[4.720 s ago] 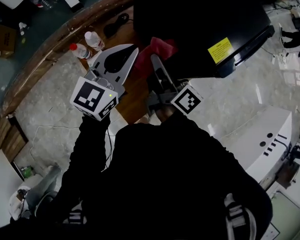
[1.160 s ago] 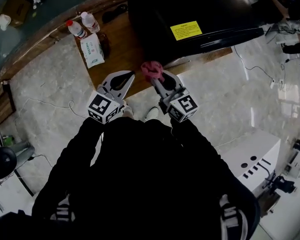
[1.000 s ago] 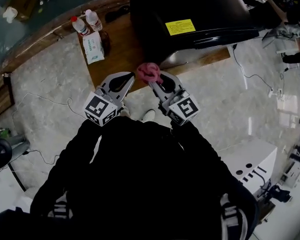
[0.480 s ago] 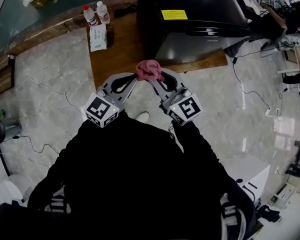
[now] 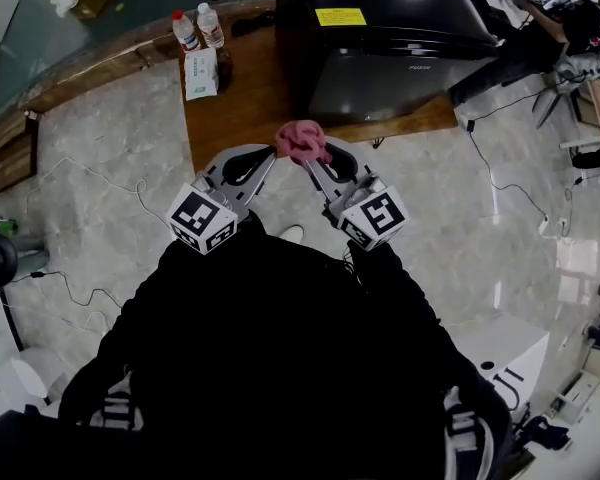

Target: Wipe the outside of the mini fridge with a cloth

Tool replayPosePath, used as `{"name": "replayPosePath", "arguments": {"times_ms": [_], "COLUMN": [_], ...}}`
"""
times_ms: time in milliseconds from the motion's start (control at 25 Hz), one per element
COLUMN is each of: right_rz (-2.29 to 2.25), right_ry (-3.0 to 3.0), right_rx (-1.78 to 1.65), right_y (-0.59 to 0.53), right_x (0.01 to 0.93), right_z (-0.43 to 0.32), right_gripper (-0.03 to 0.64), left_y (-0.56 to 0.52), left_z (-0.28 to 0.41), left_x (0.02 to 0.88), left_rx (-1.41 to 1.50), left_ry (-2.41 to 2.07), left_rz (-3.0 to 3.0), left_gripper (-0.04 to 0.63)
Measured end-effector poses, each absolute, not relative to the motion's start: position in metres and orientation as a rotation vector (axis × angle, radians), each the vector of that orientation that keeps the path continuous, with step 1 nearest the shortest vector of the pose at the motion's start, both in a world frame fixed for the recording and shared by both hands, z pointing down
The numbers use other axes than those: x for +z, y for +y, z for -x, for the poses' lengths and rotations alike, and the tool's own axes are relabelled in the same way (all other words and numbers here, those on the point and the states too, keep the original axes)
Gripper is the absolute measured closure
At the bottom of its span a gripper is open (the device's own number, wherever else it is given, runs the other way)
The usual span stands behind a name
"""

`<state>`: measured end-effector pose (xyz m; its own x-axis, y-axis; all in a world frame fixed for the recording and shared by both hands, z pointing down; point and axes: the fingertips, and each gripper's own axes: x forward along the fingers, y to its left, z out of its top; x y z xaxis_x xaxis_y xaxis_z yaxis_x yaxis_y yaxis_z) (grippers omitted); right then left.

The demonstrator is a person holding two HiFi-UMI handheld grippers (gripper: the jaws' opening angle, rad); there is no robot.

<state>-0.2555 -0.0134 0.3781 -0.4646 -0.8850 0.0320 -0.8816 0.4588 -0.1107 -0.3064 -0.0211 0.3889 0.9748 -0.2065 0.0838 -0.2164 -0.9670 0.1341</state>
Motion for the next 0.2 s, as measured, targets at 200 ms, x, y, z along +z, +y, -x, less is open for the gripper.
{"name": "replayPosePath", "arguments": {"times_ms": [200], "right_rz": [1.606], "right_ry": [2.641], "right_rx": [-0.136], "right_y": [-0.0063], "right_x": [0.3722], "right_z": [0.2573], "right_gripper": [0.538], "left_y": [-0.0171], "left_z": [0.308], "left_x": [0.3822], "left_rx": [0.092], "left_ry": [-0.329], "left_rz": [-2.993], "left_gripper": [0.589]}}
